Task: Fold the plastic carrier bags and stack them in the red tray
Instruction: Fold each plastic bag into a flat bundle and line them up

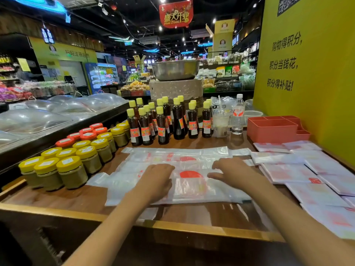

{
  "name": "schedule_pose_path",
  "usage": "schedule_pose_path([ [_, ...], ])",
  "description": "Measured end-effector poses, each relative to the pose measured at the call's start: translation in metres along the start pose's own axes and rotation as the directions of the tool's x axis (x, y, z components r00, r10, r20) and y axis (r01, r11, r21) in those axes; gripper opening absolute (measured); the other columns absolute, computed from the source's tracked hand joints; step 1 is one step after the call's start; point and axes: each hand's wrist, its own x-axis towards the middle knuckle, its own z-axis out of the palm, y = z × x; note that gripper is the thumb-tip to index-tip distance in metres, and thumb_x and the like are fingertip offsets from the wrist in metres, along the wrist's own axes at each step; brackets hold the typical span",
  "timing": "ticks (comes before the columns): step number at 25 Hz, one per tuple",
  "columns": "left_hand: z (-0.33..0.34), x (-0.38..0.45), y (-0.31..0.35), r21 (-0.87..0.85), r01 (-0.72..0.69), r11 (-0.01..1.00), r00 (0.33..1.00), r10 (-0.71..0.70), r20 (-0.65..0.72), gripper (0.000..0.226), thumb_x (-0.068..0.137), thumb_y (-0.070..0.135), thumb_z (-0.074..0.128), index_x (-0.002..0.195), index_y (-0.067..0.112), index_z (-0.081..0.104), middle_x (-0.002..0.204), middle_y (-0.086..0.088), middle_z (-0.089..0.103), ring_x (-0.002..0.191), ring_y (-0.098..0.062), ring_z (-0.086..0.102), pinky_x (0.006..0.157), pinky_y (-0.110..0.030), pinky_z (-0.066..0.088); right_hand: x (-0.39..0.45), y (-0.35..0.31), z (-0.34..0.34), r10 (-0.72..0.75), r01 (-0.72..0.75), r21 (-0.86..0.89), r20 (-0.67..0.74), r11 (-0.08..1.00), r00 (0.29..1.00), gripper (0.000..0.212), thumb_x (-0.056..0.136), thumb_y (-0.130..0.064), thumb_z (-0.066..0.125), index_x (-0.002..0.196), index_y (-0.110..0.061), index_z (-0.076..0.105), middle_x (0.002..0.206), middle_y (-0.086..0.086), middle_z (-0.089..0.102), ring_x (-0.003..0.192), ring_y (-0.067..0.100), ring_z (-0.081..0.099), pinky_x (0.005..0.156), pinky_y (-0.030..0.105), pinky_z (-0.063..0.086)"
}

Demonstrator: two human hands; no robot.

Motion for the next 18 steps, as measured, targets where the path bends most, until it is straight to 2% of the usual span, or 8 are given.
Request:
schedule_pose_path([
  [1,0.009,-0.004,0.008,-0.024,-0.006,1.0,0.999,0.005,-0.05,0.049,0.104,0.03,0.044,0.152,0.027,0.034,0.158,0.005,0.037,0.145,-0.014,0.032,0.122,-0.034,0.017,0.002,-0.014,0.006,-0.022,0.019,-0.037,-0.091,0.999,0.996,0.043,0.102,-0.05,0.046,0.123,-0.017,0.065,0.123,0.002,0.066,0.111,0.024,0.062,0.098,0.04,0.047],
  [3,0.027,-0.011,0.016,-0.062,-0.044,0.997,0.998,0.04,-0.053,0.051,0.107,0.033,0.034,0.157,0.03,0.023,0.164,0.009,0.022,0.151,-0.01,0.015,0.122,-0.032,0.001,-0.002,-0.048,0.028,-0.113,0.13,0.063,-0.222,0.99,0.969,0.038,0.105,-0.037,0.038,0.131,-0.018,0.059,0.132,0.002,0.059,0.122,0.024,0.055,0.107,0.039,0.039],
  [4,0.037,-0.012,0.014,-0.076,-0.04,0.996,0.999,0.04,-0.005,0.052,0.107,0.036,0.029,0.158,0.032,0.017,0.165,0.011,0.016,0.152,-0.008,0.009,0.121,-0.032,-0.004,-0.007,-0.065,0.042,-0.156,0.192,0.14,-0.233,0.971,0.96,0.039,0.105,-0.035,0.036,0.137,-0.02,0.054,0.14,0.0,0.054,0.129,0.022,0.05,0.112,0.039,0.035],
  [6,0.051,-0.012,0.005,-0.116,0.029,0.993,0.988,-0.011,0.152,0.053,0.108,0.041,0.02,0.159,0.034,0.009,0.167,0.011,0.004,0.153,-0.008,-0.002,0.121,-0.036,-0.008,-0.015,-0.085,0.066,-0.193,0.223,0.255,-0.139,0.941,0.971,0.047,0.106,-0.039,0.028,0.15,-0.026,0.04,0.156,-0.004,0.039,0.143,0.017,0.035,0.122,0.041,0.023],
  [8,0.058,-0.009,-0.003,-0.114,0.087,0.99,0.958,-0.051,0.284,0.054,0.108,0.045,0.016,0.159,0.033,0.003,0.167,0.01,-0.004,0.153,-0.009,-0.008,0.122,-0.04,-0.008,-0.016,-0.084,0.082,-0.161,0.144,0.271,0.041,0.952,0.986,0.056,0.107,-0.047,0.025,0.159,-0.027,0.023,0.167,-0.004,0.018,0.153,0.015,0.015,0.126,0.04,0.007],
  [11,0.062,-0.009,-0.004,-0.097,0.094,0.991,0.946,-0.059,0.318,0.055,0.107,0.047,0.015,0.159,0.033,-0.001,0.166,0.009,-0.009,0.152,-0.01,-0.011,0.122,-0.041,-0.009,-0.017,-0.073,0.085,-0.1,0.072,0.209,0.123,0.975,0.987,0.067,0.104,-0.059,0.021,0.161,-0.026,0.008,0.169,-0.004,0.002,0.155,0.016,-0.003,0.125,0.039,-0.004],
  [15,0.059,-0.009,-0.003,-0.131,0.101,0.986,0.946,-0.054,0.318,0.056,0.107,0.048,0.015,0.159,0.034,0.0,0.166,0.009,-0.008,0.152,-0.01,-0.01,0.122,-0.041,-0.008,-0.016,-0.042,0.085,0.109,-0.149,0.265,0.161,0.953,0.981,0.078,0.098,-0.069,0.017,0.162,-0.025,0.006,0.169,-0.001,-0.001,0.155,0.021,-0.006,0.126,0.045,-0.003],
  [18,0.059,-0.008,-0.01,-0.126,0.095,0.987,0.944,-0.049,0.327,0.059,0.105,0.054,0.017,0.159,0.034,0.001,0.167,0.009,-0.006,0.153,-0.011,-0.009,0.123,-0.043,-0.007,-0.023,-0.001,0.082,0.242,-0.298,0.305,0.209,0.904,0.948,0.086,0.095,-0.074,0.015,0.161,-0.022,0.005,0.169,-0.003,-0.002,0.155,0.018,-0.003,0.126,0.046,0.009],
])
